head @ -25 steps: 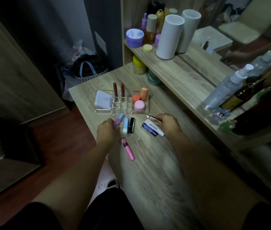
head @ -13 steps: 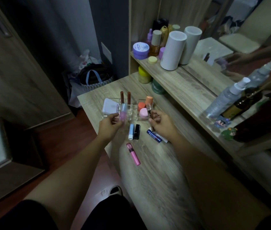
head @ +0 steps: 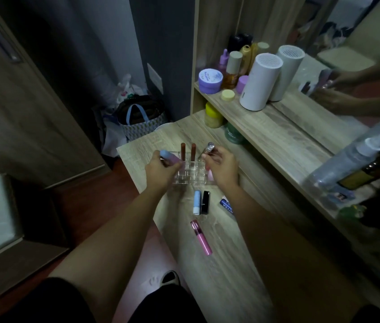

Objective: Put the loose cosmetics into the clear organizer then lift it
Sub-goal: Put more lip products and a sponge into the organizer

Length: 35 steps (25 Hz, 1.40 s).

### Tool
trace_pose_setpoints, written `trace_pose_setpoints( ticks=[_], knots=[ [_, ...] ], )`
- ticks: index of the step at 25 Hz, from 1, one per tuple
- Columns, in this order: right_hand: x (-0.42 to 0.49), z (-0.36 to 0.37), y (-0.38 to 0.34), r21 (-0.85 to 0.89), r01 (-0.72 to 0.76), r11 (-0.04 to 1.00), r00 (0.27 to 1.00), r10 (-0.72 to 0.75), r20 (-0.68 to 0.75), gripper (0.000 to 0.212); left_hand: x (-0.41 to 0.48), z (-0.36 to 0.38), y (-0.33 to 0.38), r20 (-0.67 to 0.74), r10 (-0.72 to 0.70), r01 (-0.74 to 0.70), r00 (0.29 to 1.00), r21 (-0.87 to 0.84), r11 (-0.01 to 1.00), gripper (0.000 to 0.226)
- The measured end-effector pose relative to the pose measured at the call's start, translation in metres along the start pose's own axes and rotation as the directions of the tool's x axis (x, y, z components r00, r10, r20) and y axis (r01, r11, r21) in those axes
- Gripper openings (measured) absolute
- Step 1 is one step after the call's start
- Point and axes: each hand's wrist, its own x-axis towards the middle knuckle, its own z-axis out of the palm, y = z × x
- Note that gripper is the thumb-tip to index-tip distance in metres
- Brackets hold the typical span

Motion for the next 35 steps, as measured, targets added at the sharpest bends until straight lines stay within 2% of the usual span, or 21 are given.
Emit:
trace_pose_setpoints(
  ticks=[4, 8, 11, 16, 24, 28, 35],
  knots=[
    [0.008, 0.009, 0.008, -0.067, 0.002, 0.998, 1.000, -0.003, -0.011, 0.022, 0.007, 0.015, -0.008, 0.029, -0.009, 0.007, 1.000, 0.068, 0.998, 0.041],
    [0.013, 0.013, 0.012, -0.101, -0.006, 0.995, 1.000, 0.006, 0.002, 0.028, 0.008, 0.024, -0.011, -0.007, 0.080, -0.077, 0.997, 0.199, 0.977, 0.030],
    [0.016, 0.017, 0.014, -0.163, -0.019, 0.986, 1.000, 0.021, 0.007, 0.031, 0.008, 0.030, -0.011, -0.004, 0.116, -0.111, 0.993, 0.278, 0.954, 0.031],
    [0.022, 0.022, 0.016, -0.241, -0.061, 0.969, 0.998, 0.068, 0.020, 0.029, 0.016, 0.037, -0.012, 0.062, 0.077, -0.095, 0.995, 0.410, 0.907, 0.037],
    [0.028, 0.017, 0.010, -0.327, -0.025, 0.945, 0.995, 0.054, 0.080, 0.032, 0.021, 0.039, -0.008, 0.087, 0.007, -0.046, 0.996, 0.450, 0.892, 0.046],
    [0.019, 0.007, 0.001, -0.311, 0.003, 0.950, 0.996, 0.025, 0.087, 0.039, 0.012, 0.034, -0.004, 0.101, -0.006, -0.039, 0.995, 0.433, 0.901, 0.051],
    [-0.022, -0.028, 0.008, -0.379, 0.026, 0.925, 0.999, -0.013, 0.035, 0.023, -0.040, 0.025, -0.014, 0.070, -0.026, -0.001, 0.997, 0.363, 0.932, 0.037]
  ],
)
